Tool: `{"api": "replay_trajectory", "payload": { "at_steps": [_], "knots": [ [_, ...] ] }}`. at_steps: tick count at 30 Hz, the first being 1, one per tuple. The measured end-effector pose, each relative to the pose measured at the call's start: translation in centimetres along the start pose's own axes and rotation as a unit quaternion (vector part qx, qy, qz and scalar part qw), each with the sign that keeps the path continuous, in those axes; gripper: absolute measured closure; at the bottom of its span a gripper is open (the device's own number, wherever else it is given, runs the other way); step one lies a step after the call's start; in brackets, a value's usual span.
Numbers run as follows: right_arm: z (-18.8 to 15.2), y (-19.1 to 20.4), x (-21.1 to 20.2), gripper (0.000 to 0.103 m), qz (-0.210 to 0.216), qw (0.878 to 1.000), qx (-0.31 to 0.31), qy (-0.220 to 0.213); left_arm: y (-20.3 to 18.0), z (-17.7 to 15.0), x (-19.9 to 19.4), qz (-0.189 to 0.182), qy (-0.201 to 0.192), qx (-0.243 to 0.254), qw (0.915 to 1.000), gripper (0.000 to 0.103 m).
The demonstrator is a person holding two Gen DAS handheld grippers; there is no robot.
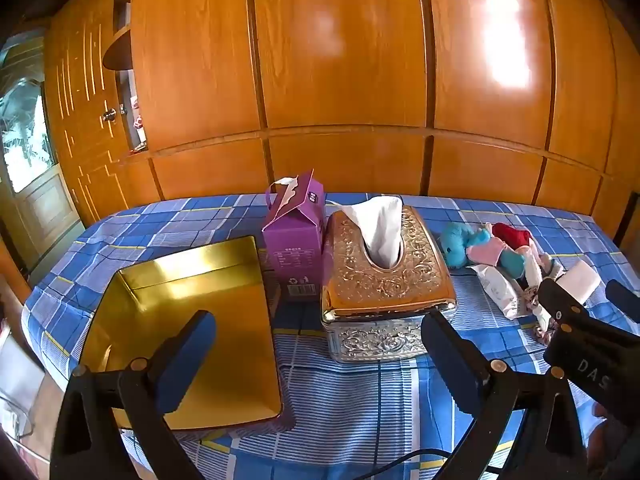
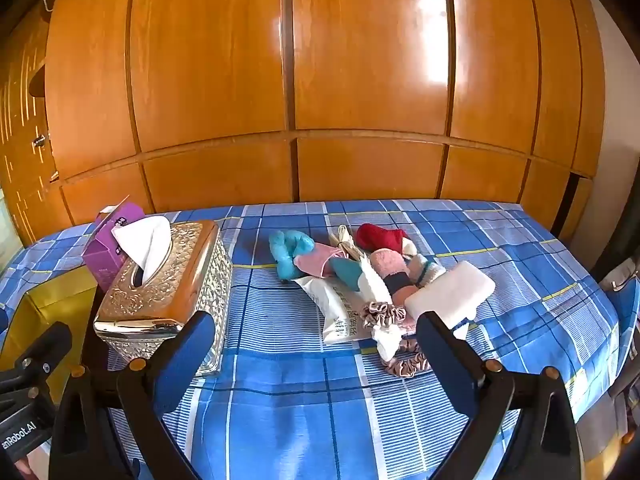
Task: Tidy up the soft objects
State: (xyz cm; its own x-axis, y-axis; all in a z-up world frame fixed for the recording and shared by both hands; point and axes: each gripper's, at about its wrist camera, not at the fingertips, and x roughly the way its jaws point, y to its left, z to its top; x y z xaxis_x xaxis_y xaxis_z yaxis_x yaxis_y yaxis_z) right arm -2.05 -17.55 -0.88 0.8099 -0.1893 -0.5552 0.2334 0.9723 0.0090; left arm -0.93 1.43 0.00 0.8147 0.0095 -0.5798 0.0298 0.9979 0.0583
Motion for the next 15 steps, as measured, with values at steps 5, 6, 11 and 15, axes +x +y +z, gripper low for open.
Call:
{"api": "replay_trajectory", "payload": {
  "at_steps": [5,6,11,15],
  "knots": [
    [-0.04,-0.20,0.15,0.000,0.002,1.000,0.001,0.001,-0.06,-0.01,-0.13,-0.002,-0.001,0.001,1.0000,0.000],
    [-0.10,0.02,0.06,0.000,0.001,1.000,-0.001,0.002,-0.08,-0.02,-0.14,-0.002,-0.001,0.001,1.0000,0.000],
    [-0.18,-0.35,0.24,0.000,0.000,1.000,0.000,0.005,-0.16,-0.03,-0.09,-0.002,0.001,0.001,1.0000,0.000],
    [-0.23,-0.10,0.24,0.000,0.000,1.000,0.001,0.005,-0.18,-0.05,-0.07,-0.003,0.001,0.000,1.0000,0.000]
  ]
}}
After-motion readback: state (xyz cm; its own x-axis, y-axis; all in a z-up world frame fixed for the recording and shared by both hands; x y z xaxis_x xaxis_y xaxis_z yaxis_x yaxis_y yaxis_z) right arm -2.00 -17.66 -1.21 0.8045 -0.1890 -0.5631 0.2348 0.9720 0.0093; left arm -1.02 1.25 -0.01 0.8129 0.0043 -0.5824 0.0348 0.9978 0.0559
